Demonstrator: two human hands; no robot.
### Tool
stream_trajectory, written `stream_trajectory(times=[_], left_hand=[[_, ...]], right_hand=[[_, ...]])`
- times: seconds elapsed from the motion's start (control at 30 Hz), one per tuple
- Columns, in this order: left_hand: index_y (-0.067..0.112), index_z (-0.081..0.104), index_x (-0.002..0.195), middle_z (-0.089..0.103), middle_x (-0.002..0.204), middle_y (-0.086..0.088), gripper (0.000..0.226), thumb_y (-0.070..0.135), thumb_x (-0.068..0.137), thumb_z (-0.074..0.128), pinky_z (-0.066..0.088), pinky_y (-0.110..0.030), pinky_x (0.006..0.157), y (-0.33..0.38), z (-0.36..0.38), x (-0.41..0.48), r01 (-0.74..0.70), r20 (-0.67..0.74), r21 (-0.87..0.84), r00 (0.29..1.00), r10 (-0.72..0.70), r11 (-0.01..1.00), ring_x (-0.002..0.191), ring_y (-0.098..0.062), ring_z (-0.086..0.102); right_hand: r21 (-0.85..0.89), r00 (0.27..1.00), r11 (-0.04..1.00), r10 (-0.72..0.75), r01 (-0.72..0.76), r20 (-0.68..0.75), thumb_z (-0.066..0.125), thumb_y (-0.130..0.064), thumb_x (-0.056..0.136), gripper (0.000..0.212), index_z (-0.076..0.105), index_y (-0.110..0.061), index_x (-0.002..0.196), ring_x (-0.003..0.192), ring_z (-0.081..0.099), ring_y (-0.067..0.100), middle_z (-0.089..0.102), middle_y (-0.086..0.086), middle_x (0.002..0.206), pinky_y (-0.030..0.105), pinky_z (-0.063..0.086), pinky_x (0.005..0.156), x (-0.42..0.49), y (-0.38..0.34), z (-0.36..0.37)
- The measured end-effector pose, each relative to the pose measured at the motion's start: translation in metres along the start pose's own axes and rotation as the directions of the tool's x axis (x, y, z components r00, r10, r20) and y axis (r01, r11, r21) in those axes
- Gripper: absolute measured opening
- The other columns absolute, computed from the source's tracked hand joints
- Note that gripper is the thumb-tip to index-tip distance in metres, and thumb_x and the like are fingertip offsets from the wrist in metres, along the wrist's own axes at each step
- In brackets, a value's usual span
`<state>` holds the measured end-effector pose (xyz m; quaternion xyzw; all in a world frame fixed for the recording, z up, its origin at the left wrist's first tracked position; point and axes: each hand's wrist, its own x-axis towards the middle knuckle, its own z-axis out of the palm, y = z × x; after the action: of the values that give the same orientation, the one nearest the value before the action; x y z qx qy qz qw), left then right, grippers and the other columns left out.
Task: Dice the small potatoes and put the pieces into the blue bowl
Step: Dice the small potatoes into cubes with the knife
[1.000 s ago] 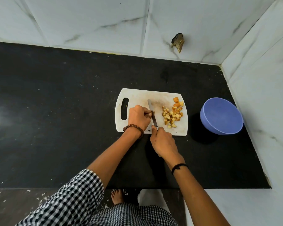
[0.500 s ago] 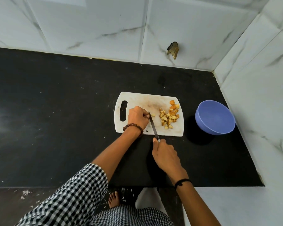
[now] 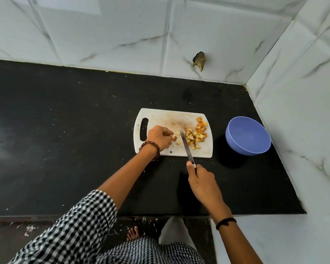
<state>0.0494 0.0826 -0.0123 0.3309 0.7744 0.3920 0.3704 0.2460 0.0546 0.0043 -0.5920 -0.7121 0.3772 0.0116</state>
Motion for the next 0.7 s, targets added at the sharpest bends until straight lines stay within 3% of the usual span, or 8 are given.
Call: stream_trajectory(times=[0.1, 0.23, 0.33, 0.47, 0.7], left_hand=[[0.008, 0.066, 0.109, 0.071, 0.096, -0.008, 0.023, 0.000, 0.089, 0.058, 0.057, -0.021, 0.065, -0.001, -0.002, 0.000, 0.005, -0.025, -0.011, 1.000, -0.005, 1.000, 0.078, -0.012, 0.067], [0.014, 0.067, 0.108, 0.070, 0.104, -0.007, 0.021, 0.007, 0.091, 0.057, 0.059, -0.037, 0.077, -0.006, -0.007, 0.003, -0.006, -0.112, 0.057, 0.994, 0.012, 0.998, 0.087, -0.018, 0.068], [0.016, 0.064, 0.111, 0.068, 0.102, -0.004, 0.022, 0.011, 0.090, 0.056, 0.060, -0.040, 0.073, -0.010, -0.011, 0.002, -0.003, -0.120, 0.109, 0.993, 0.016, 0.994, 0.082, -0.018, 0.068], [0.014, 0.063, 0.112, 0.067, 0.096, -0.002, 0.024, 0.012, 0.089, 0.059, 0.058, -0.039, 0.079, -0.014, -0.015, 0.000, 0.005, -0.113, 0.074, 0.994, 0.003, 0.997, 0.086, -0.018, 0.068], [0.015, 0.064, 0.112, 0.067, 0.095, -0.002, 0.023, 0.013, 0.089, 0.060, 0.058, -0.040, 0.080, -0.011, -0.010, -0.003, -0.019, -0.104, 0.068, 0.994, 0.026, 0.998, 0.087, -0.019, 0.068]], right_hand=[[-0.021, 0.999, 0.999, -0.043, 0.043, 0.028, 0.029, -0.058, 0.103, 0.048, 0.057, -0.019, 0.099, 0.084, 0.063, 0.017, 0.063, 0.004, 0.094, 0.035, 0.052, 0.072, 0.001, -0.008, 0.002], [-0.086, 0.994, 0.992, -0.087, 0.093, 0.065, 0.028, -0.058, 0.103, 0.048, 0.057, -0.019, 0.098, 0.084, 0.062, 0.017, 0.062, 0.003, 0.092, 0.037, 0.051, 0.074, 0.005, -0.017, 0.011], [-0.145, 0.996, 0.985, -0.087, 0.090, 0.030, 0.027, -0.057, 0.104, 0.048, 0.056, -0.019, 0.099, 0.087, 0.063, 0.019, 0.062, 0.004, 0.094, 0.042, 0.055, 0.079, 0.008, -0.013, 0.012], [-0.135, 0.998, 0.990, -0.040, 0.033, -0.050, 0.027, -0.057, 0.104, 0.049, 0.056, -0.018, 0.101, 0.089, 0.063, 0.024, 0.063, 0.006, 0.098, 0.048, 0.055, 0.083, 0.014, 0.001, -0.003], [-0.185, 0.995, 0.982, -0.036, 0.018, -0.089, 0.026, -0.059, 0.103, 0.053, 0.057, -0.016, 0.108, 0.092, 0.062, 0.023, 0.061, 0.007, 0.100, 0.045, 0.055, 0.083, 0.020, 0.006, -0.017]])
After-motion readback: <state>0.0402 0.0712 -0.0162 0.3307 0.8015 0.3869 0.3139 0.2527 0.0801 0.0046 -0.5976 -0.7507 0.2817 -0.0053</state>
